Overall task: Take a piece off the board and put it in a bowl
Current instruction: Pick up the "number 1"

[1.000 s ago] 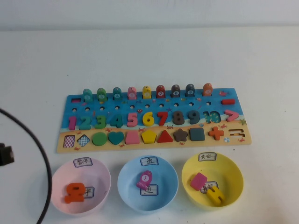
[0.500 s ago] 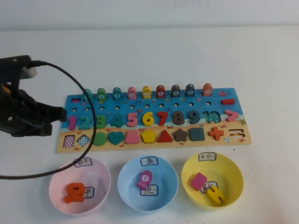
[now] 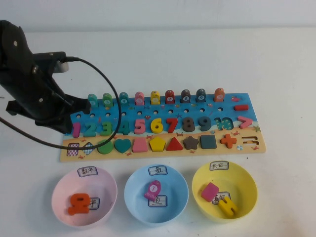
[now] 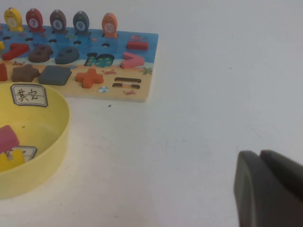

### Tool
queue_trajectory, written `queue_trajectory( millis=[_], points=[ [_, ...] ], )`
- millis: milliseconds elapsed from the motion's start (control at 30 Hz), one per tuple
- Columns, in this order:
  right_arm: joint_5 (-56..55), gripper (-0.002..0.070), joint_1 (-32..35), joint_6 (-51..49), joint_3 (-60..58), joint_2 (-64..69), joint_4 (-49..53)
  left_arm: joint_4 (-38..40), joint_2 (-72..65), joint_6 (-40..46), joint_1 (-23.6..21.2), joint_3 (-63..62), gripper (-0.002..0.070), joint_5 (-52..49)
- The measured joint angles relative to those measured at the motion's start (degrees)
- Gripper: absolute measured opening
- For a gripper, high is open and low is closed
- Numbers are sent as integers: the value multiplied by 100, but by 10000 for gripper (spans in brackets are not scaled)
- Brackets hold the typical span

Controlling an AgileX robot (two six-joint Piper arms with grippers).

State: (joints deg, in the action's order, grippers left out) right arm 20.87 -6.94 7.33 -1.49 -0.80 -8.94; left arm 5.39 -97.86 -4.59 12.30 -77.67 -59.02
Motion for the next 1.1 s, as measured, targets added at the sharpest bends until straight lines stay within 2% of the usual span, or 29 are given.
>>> queue_trajectory(
  millis=[100,300,400,600,1100],
  points=[
    [0,-18,0,0,0,0,0,0,-211,269,0,-99,20,-39],
    [10,-18,0,0,0,0,0,0,-698,395,13,-401,187,-201],
    [10,-18,0,0,0,0,0,-32,-854,395,13,-595,221,-237],
    [10,-18,0,0,0,0,0,-295,-1002,395,13,-725,234,-247],
    [10,-18,0,0,0,0,0,-329,-1289,395,13,-737,235,125]
  ],
)
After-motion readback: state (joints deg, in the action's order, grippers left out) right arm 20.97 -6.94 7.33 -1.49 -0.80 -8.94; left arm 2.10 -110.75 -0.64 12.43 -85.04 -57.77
